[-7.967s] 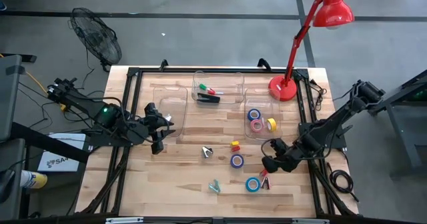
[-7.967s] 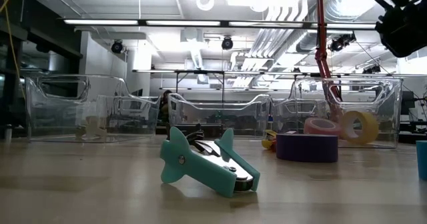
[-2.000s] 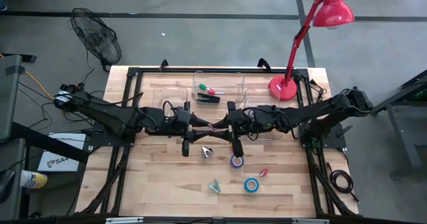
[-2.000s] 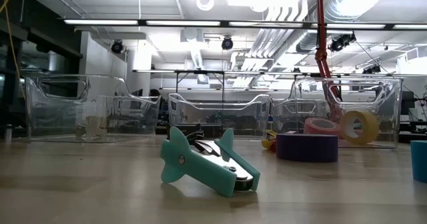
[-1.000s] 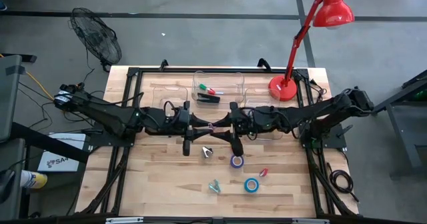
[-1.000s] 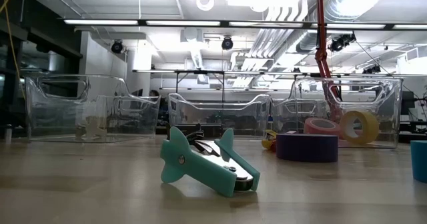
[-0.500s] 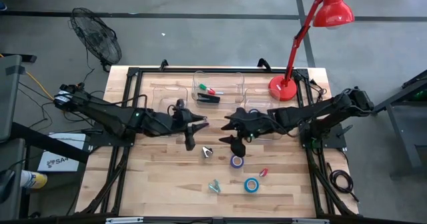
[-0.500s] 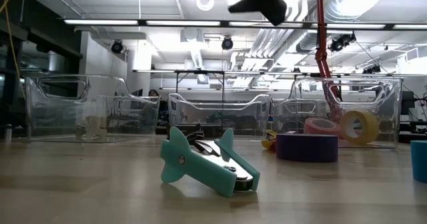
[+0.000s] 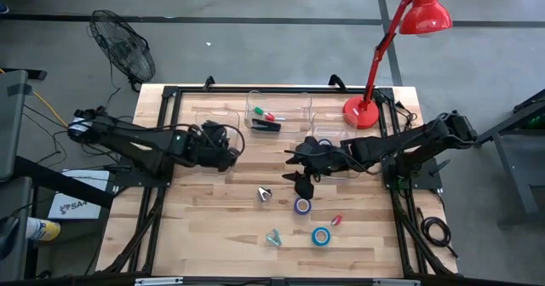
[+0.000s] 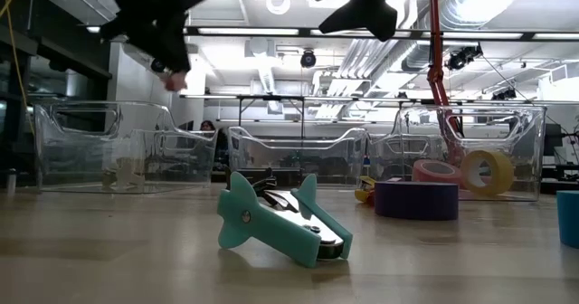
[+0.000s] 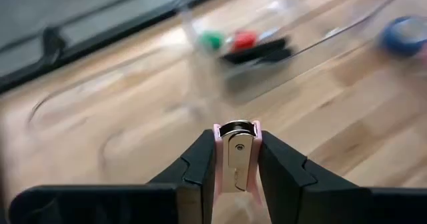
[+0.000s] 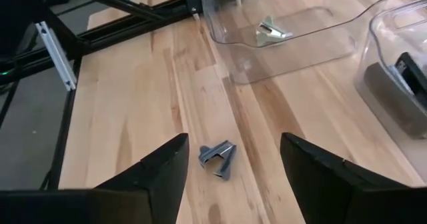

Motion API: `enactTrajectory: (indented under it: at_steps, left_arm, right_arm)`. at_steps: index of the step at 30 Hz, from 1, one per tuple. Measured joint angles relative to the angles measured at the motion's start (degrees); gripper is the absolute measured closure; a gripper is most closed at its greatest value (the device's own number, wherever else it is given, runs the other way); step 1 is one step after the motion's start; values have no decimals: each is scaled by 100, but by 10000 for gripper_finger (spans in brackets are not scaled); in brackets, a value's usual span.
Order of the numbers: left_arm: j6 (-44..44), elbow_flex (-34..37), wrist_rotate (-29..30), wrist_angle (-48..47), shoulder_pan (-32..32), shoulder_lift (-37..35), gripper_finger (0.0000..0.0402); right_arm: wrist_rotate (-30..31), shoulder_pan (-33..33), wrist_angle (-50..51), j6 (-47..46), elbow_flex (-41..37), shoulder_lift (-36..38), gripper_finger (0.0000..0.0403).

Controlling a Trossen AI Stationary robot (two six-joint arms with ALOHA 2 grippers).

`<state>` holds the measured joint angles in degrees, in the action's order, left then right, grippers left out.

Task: Pick and place Stapler, Stapler remover, tape
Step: Put the pink staple remover into the bottom left transparent bin

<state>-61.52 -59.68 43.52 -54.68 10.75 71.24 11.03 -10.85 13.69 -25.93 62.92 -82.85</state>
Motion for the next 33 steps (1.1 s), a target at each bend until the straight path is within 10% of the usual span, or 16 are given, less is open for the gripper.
enactTrajectory:
  at_steps: [18, 33]
  left_arm:
    - [1004, 753, -2409, -16, -2160, 28, 318]
    - [1328, 1384, -2800, 566, -3242, 28, 269]
  right_arm:
    - [149, 0, 39, -20, 0, 2, 177]
    - [210, 0, 78, -112, 0, 2, 178]
